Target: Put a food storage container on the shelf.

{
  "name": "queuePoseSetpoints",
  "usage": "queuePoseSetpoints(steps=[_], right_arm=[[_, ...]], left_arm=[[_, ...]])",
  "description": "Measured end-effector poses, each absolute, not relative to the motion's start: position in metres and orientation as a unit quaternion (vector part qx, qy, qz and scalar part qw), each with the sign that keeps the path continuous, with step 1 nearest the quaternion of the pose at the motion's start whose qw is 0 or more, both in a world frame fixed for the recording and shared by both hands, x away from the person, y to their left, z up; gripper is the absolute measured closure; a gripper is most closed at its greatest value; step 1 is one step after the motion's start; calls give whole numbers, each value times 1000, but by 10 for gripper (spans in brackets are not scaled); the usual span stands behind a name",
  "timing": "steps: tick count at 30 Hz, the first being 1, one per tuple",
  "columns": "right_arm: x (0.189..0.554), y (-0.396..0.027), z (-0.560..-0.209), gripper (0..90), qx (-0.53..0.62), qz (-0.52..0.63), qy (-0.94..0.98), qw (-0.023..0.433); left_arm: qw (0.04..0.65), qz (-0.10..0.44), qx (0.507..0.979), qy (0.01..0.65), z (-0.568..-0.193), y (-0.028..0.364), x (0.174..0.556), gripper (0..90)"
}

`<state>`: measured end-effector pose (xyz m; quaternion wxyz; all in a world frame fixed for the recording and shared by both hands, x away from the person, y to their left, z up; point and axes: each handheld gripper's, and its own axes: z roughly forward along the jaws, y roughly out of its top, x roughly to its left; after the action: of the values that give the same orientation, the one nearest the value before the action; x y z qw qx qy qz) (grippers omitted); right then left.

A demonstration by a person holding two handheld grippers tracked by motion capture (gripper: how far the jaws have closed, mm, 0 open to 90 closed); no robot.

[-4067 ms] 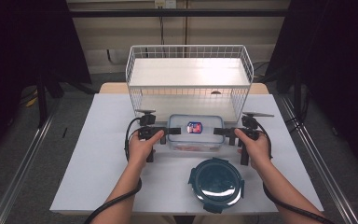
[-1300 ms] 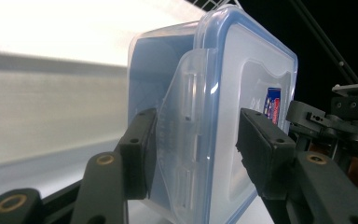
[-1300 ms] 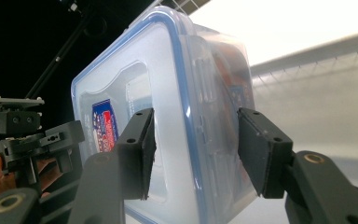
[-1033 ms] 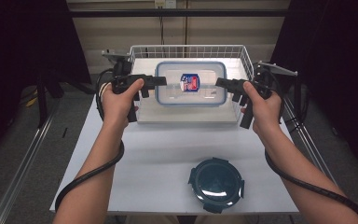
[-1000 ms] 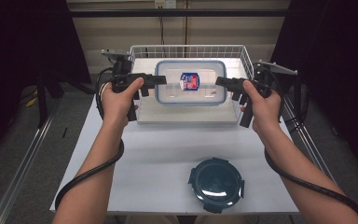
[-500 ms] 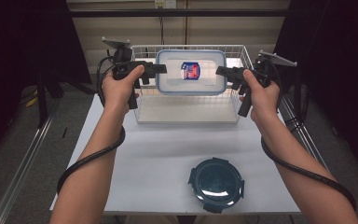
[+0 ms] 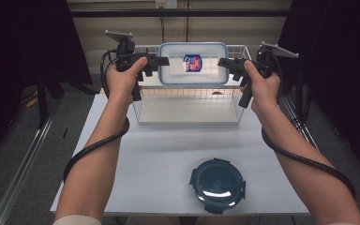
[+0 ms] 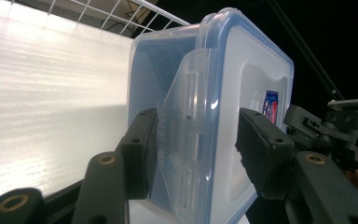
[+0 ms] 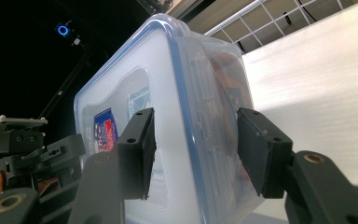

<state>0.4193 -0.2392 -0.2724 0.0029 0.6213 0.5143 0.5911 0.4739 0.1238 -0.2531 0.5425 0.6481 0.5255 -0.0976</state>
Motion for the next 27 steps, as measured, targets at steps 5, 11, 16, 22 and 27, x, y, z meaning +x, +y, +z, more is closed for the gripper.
queuePoseSetpoints(steps=[5,11,16,22,27], right_arm=[[430,-239,-273,485,626,590,511,-1],[440,-237,-273,487,630,586,510,1],[448,-239,-274,491,636,585,504,2],[458,-240,-280,494,648,582,490,-7],[465,-239,-282,491,650,584,486,-8]], left_arm=[[541,-98,647,529,-253,124,486,494],[541,-102,640,536,-256,124,498,489],[539,-108,633,545,-260,122,507,488],[536,-107,629,553,-265,119,514,484],[535,-106,625,559,-267,118,519,478]])
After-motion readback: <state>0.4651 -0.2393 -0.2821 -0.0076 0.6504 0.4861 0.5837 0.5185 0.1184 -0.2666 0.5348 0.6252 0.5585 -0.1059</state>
